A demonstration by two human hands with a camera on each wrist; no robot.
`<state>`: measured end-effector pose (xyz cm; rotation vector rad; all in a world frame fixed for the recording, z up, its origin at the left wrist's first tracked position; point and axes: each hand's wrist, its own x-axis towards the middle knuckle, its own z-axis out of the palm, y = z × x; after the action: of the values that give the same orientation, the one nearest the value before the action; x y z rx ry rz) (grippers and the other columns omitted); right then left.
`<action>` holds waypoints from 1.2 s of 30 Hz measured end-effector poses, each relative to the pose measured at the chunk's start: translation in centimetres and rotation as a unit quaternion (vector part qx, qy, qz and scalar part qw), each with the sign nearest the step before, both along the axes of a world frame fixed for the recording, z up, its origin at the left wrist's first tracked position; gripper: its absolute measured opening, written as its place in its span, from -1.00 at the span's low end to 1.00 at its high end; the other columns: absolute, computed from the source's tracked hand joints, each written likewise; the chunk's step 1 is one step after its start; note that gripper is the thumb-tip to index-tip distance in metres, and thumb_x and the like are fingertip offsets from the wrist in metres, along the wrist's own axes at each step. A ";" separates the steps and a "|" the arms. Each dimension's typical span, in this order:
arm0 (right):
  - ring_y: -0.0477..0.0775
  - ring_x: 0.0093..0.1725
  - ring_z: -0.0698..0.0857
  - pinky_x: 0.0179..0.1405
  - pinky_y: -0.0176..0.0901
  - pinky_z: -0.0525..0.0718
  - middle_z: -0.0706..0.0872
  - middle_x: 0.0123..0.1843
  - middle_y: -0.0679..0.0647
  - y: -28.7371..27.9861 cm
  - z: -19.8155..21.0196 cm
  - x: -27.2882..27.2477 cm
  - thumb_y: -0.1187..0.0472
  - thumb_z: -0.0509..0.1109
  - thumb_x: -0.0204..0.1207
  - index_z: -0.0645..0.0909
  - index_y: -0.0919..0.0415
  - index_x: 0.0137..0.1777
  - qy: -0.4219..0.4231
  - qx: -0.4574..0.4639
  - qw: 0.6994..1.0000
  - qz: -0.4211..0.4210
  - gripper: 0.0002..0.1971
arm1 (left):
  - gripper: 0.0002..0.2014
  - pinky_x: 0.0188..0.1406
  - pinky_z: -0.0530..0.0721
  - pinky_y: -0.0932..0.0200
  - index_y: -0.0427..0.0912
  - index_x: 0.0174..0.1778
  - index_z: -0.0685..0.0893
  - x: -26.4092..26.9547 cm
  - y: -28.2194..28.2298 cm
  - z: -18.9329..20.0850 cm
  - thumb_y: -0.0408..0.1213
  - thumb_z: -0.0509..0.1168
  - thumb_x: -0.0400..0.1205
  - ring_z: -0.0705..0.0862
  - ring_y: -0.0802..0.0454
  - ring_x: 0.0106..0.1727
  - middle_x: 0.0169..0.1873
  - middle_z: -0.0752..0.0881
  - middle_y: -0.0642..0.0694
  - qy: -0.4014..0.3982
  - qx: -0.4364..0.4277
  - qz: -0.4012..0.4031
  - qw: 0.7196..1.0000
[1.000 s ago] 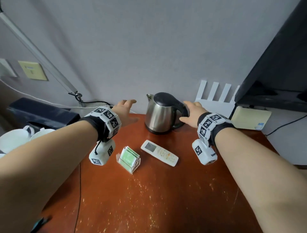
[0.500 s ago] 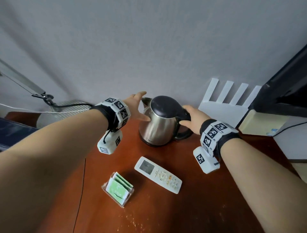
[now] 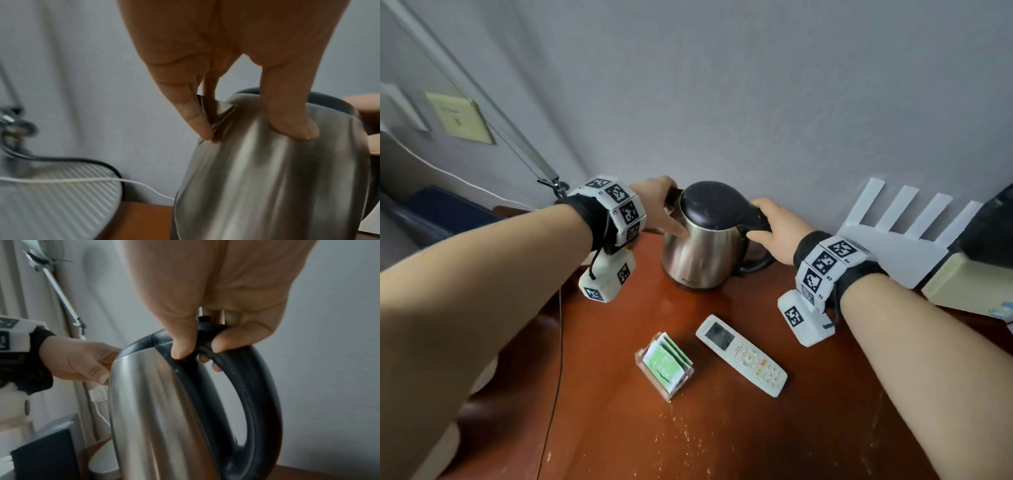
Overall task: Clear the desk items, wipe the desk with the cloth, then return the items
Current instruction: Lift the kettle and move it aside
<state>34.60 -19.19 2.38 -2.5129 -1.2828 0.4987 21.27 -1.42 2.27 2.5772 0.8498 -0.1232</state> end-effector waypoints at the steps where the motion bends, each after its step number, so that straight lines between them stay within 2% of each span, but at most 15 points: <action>1: 0.20 0.38 0.52 0.33 -0.09 0.43 0.50 0.43 0.20 0.7 0.5 -0.9 0.23 0.29 0.61 0.27 0.19 0.53 0.000 0.012 1.000 0.016 -0.49 | -0.19 0.11 0.59 0.04 -0.17 0.40 0.44 -1.3 0.4 0.8 0.06 0.58 0.28 0.64 -0.12 0.15 0.17 0.67 -0.13 0.001 0.015 0.013 1.000; 4: 0.18 0.36 0.53 0.32 -0.10 0.43 0.50 0.43 0.19 2.7 1.4 -3.7 0.24 0.28 0.61 0.27 0.19 0.52 0.003 0.039 0.997 0.060 -0.50 | -0.25 0.05 0.58 0.07 -0.20 0.32 0.51 -5.3 1.1 2.5 0.04 0.59 0.28 0.67 -0.13 0.11 0.11 0.70 -0.13 0.011 0.040 0.055 0.998; 7: 0.19 0.33 0.54 0.27 -0.12 0.43 0.52 0.40 0.21 4.4 1.5 -6.2 0.26 0.28 0.61 0.30 0.20 0.49 0.007 0.048 0.994 0.097 -0.53 | -0.39 -0.10 0.57 0.11 -0.24 0.11 0.63 -8.8 1.2 3.4 0.04 0.60 0.26 0.69 -0.13 -0.02 -0.04 0.75 -0.15 0.024 0.057 0.089 0.994; 9: 0.18 0.30 0.55 0.22 -0.15 0.43 0.53 0.38 0.20 5.2 1.1 -7.6 0.27 0.28 0.60 0.32 0.20 0.48 0.014 0.043 0.992 0.115 -0.55 | -0.42 -0.17 0.56 0.11 -0.27 0.05 0.67 -10.5 1.0 3.2 0.04 0.59 0.26 0.68 -0.12 -0.09 -0.10 0.74 -0.16 0.043 0.065 0.102 0.992; 10: 0.18 0.29 0.56 0.20 -0.15 0.43 0.53 0.37 0.20 5.4 0.9 -8.2 0.27 0.28 0.60 0.33 0.20 0.47 0.015 0.037 0.992 0.122 -0.56 | -0.40 -0.14 0.60 0.09 -0.27 0.09 0.66 -11.3 1.0 2.9 0.05 0.59 0.27 0.67 -0.12 -0.07 -0.07 0.72 -0.16 0.055 0.067 0.107 0.990; 12: 0.19 0.29 0.56 0.24 -0.11 0.45 0.53 0.37 0.20 5.9 0.2 -9.2 0.26 0.29 0.60 0.34 0.19 0.46 0.017 0.026 0.991 0.133 -0.56 | -0.32 0.04 0.66 0.02 -0.24 0.21 0.61 -12.3 1.0 1.9 0.07 0.58 0.27 0.67 -0.13 0.07 0.07 0.70 -0.18 0.074 0.067 0.118 0.988; 15: 0.20 0.32 0.55 0.33 -0.03 0.47 0.52 0.39 0.20 6.5 -0.9 -10.2 0.25 0.30 0.59 0.33 0.16 0.47 0.022 0.007 0.989 0.145 -0.54 | -0.20 0.20 0.64 -0.06 -0.21 0.34 0.50 -13.4 1.2 0.5 0.06 0.59 0.25 0.64 -0.17 0.19 0.19 0.64 -0.21 0.087 0.056 0.124 0.987; 18: 0.18 0.36 0.53 0.34 -0.07 0.43 0.51 0.43 0.18 6.9 -1.6 -10.7 0.26 0.30 0.59 0.31 0.16 0.49 0.026 -0.011 0.988 0.153 -0.52 | -0.17 0.24 0.62 -0.09 -0.16 0.41 0.44 -14.1 1.2 -0.2 0.10 0.57 0.27 0.61 -0.20 0.23 0.24 0.55 -0.23 0.106 0.053 0.127 0.985; 21: 0.17 0.38 0.51 0.34 -0.10 0.41 0.48 0.45 0.18 7.1 -1.8 -10.6 0.26 0.30 0.59 0.29 0.14 0.51 0.024 -0.016 0.988 0.151 -0.51 | -0.18 0.22 0.62 -0.15 -0.10 0.38 0.48 -14.3 1.2 -0.6 0.17 0.54 0.24 0.59 -0.19 0.21 0.22 0.54 -0.20 0.103 0.037 0.119 0.987; 25: 0.16 0.35 0.52 0.28 -0.15 0.42 0.48 0.44 0.18 7.0 -1.7 -10.5 0.28 0.30 0.59 0.29 0.17 0.51 0.019 -0.021 0.986 0.162 -0.50 | -0.21 0.27 0.59 -0.07 -0.12 0.38 0.51 -14.3 1.1 -1.0 0.16 0.53 0.28 0.49 -0.16 0.32 0.27 0.54 -0.19 0.096 0.034 0.113 0.988; 28: 0.14 0.22 0.55 0.10 -0.16 0.48 0.48 0.42 0.19 6.6 -1.8 -10.2 0.28 0.29 0.60 0.28 0.16 0.51 0.017 -0.032 0.985 0.168 -0.50 | -0.25 0.23 0.61 -0.05 -0.17 0.33 0.53 -14.1 0.8 -1.7 0.14 0.53 0.30 0.52 -0.16 0.30 0.27 0.51 -0.22 0.099 0.025 0.115 0.988; 30: 0.16 0.23 0.57 0.04 -0.17 0.50 0.48 0.41 0.20 6.2 -2.0 -9.9 0.28 0.28 0.60 0.27 0.16 0.52 0.024 -0.044 0.985 0.167 -0.50 | -0.24 0.17 0.63 -0.01 -0.17 0.35 0.52 -13.8 0.4 -2.0 0.15 0.52 0.32 0.57 -0.17 0.24 0.28 0.48 -0.23 0.105 0.017 0.112 0.988; 36: 0.20 0.31 0.56 0.26 -0.01 0.58 0.49 0.43 0.20 5.1 -3.0 -9.1 0.27 0.30 0.59 0.27 0.13 0.53 0.023 -0.040 0.988 0.146 -0.48 | -0.22 0.23 0.62 -0.05 -0.19 0.39 0.47 -13.2 -0.7 -2.3 0.14 0.50 0.35 0.59 -0.20 0.21 0.30 0.44 -0.25 0.105 0.004 0.113 0.988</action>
<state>25.47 -14.06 -0.67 -2.3685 -1.6537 0.6795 8.04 -2.14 -0.06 2.4843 1.2148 -0.3280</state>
